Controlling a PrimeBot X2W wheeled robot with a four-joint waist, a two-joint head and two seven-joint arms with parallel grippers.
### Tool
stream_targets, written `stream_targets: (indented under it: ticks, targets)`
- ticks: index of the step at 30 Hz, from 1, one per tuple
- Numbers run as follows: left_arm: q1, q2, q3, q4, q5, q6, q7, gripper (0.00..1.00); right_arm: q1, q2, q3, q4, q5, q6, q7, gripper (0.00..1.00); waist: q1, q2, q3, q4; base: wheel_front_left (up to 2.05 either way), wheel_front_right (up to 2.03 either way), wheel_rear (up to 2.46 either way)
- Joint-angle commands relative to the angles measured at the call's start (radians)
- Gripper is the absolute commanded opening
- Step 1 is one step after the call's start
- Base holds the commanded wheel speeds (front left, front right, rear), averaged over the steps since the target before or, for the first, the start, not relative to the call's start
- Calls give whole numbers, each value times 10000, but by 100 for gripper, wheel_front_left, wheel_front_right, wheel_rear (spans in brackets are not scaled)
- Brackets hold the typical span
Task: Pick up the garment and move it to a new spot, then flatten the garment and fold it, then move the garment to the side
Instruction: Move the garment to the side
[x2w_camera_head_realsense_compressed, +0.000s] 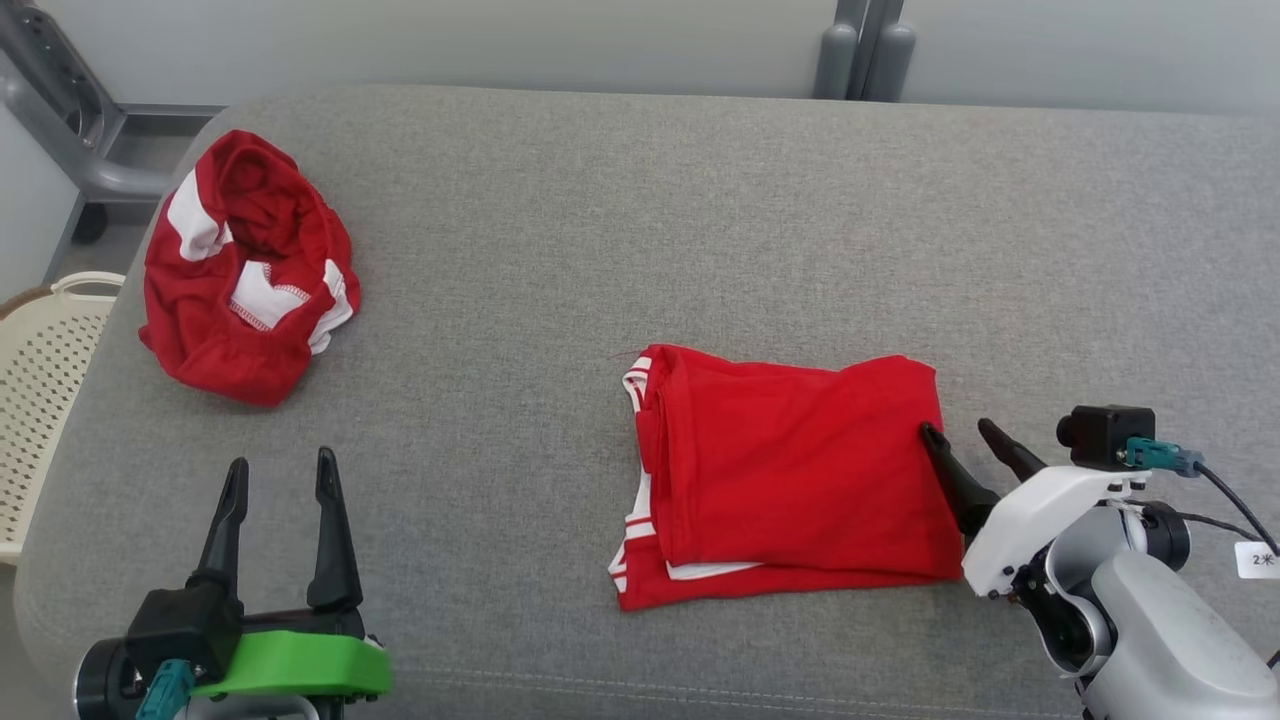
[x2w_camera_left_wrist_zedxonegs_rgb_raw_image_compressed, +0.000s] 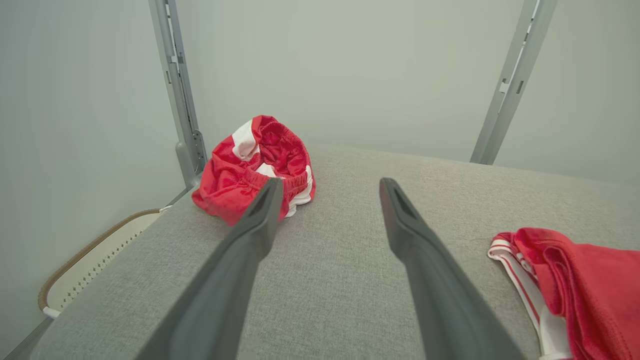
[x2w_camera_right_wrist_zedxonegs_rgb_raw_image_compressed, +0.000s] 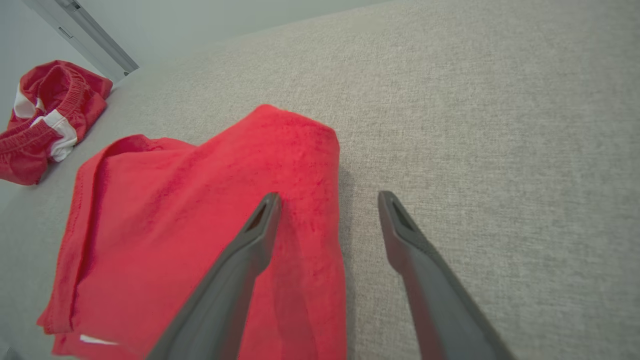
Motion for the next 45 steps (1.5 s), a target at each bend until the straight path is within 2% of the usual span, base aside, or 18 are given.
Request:
stream_targets:
  ticks: [1,16,17,18,19,30,38,45]
  targets:
    - [-112,6,89,43,83,-36,-36,100,-106,-63,96,117,114,-1,92,100,0,0,17,62,0,0,0]
    - [-185,6,-159,139,-173,25,-36,100,-430,-25,1014,1220,948,-1,700,100,0,0,82,507,0,0,0]
    - [-172,6,-158,149,-196,28,-36,100,-411,8,1097,1263,1013,-1,726,88,0,0,78,530,0,0,0]
    - [-159,6,-152,153,-211,30,-36,100,-405,17,1165,1301,1070,-1,694,55,0,0,77,546,0,0,0]
    - [-149,6,-148,154,-223,34,-36,100,-405,30,1245,1287,1120,1,636,0,0,0,76,557,0,0,0]
    - [-65,6,10,94,-278,49,-36,100,-1079,-364,1698,1373,1321,-1,-16,0,0,0,72,259,0,0,0]
    - [-84,6,171,-86,-80,-37,-35,100,-2319,-860,1762,1601,1201,-2,-309,0,0,0,240,-135,0,0,0]
    - [-342,7,462,-400,229,-169,-36,100,-3615,-1422,1787,1801,1084,-1,-425,0,0,0,857,-677,0,0,0]
